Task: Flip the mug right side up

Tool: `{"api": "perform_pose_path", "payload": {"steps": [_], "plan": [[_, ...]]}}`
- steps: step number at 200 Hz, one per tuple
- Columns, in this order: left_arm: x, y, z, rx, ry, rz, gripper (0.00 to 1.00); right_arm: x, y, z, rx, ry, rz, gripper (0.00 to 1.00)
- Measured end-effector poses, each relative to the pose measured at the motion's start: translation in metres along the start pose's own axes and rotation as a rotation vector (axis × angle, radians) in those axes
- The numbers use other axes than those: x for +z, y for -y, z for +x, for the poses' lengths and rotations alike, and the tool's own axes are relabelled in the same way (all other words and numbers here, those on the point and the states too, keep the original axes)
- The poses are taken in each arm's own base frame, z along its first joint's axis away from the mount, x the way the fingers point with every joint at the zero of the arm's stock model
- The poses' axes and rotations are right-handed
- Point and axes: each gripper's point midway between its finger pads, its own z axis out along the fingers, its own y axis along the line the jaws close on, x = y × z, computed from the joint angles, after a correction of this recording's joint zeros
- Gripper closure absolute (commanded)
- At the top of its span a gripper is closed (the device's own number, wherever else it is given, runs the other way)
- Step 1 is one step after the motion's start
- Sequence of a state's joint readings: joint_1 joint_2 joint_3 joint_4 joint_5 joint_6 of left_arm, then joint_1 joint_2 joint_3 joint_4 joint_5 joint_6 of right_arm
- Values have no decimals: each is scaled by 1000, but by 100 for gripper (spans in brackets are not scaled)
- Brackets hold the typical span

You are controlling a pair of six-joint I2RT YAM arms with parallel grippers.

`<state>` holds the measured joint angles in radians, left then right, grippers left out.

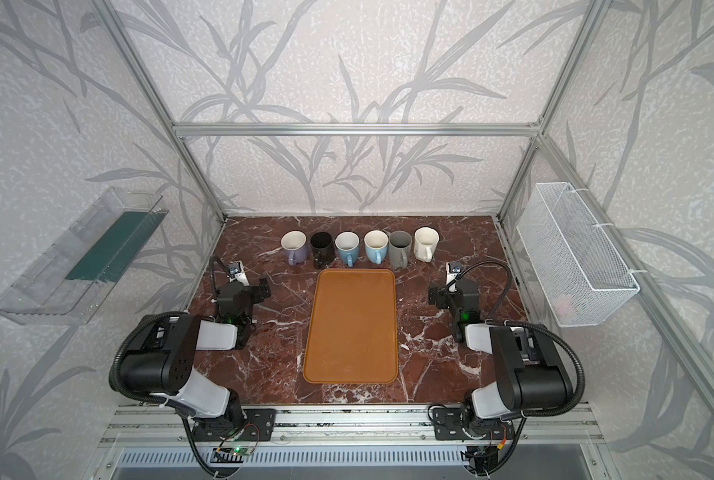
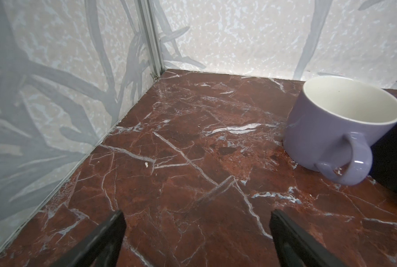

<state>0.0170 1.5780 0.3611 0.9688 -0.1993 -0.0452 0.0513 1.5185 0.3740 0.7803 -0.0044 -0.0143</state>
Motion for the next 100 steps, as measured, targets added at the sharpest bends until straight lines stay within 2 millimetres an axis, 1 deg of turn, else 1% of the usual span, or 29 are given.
{"api": "perform_pose_path", "payload": {"steps": [24, 57, 79, 100], "plan": [[0, 2, 4, 1, -15, 14, 1, 6, -6, 6, -11, 2, -32, 1], [0, 3, 5, 1, -19, 17, 1, 5, -18, -5, -46, 34, -104, 1], [0, 3, 5, 2, -20, 17, 1, 5, -24, -5, -57, 36, -143, 1], [0, 3, 5, 2, -20, 17, 1, 4, -25, -4, -62, 33, -158, 1]]}}
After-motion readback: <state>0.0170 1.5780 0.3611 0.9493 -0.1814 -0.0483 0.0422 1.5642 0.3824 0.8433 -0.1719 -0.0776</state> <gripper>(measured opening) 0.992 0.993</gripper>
